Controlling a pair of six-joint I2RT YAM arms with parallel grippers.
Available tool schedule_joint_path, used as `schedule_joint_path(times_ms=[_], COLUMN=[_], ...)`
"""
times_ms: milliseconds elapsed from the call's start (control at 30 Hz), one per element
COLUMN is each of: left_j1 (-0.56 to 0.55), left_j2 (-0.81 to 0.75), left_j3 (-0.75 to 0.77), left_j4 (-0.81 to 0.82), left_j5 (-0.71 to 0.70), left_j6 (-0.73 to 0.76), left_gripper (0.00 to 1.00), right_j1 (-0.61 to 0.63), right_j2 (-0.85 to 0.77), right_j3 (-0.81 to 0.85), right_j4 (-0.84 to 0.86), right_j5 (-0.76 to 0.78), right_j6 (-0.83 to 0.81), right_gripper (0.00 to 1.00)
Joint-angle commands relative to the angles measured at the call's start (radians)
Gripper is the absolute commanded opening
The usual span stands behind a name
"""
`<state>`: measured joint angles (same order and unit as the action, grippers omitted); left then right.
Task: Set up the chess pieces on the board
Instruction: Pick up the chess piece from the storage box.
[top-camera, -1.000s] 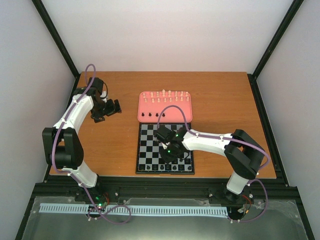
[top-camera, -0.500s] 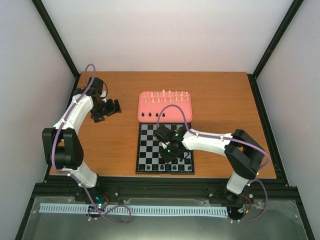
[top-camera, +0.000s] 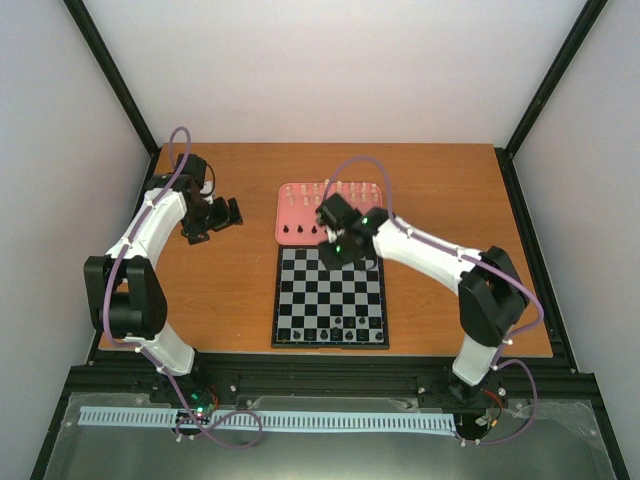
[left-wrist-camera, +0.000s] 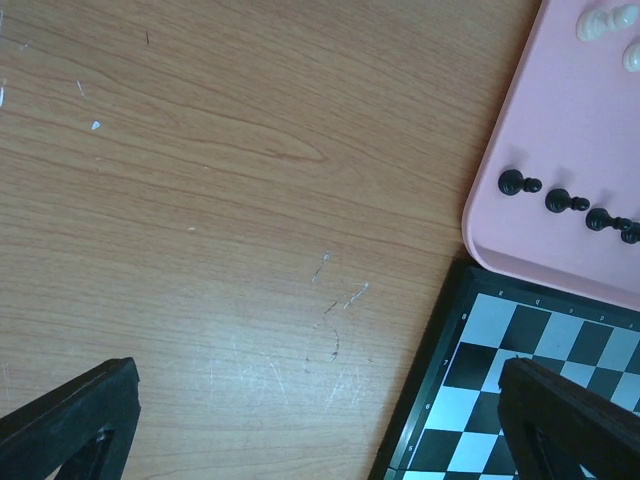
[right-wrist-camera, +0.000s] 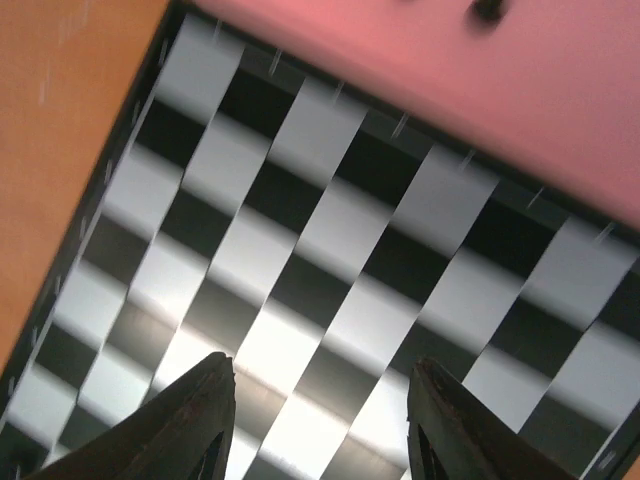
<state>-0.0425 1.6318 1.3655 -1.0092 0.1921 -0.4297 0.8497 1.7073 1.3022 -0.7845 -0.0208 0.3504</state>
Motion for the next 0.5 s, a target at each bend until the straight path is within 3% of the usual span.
schedule_joint_path(times_ms=[0, 167, 467], left_j1=[-0.006, -0.006, -0.006], left_j2=[-0.006, 0.009, 0.035], left_j3=[0.047, 0.068, 0.095], left_j4=[0.004, 0.003, -0.003], left_j5=[0.010, 0.011, 0.002], left_j6=[0.008, 0.006, 0.006], left_gripper=[1.00, 1.00, 1.00], right_j1=[-0.155, -0.240, -0.268], right_j2=[0.122, 0.307, 0.555], right_j3=[0.171, 0.374, 0.643], right_j4=[-0.002, -0.026, -0.117], right_j5=[-0.006, -0.069, -0.101], right_j6=[-0.052, -0.113, -0.211], right_gripper=[0.48, 0.48, 0.47])
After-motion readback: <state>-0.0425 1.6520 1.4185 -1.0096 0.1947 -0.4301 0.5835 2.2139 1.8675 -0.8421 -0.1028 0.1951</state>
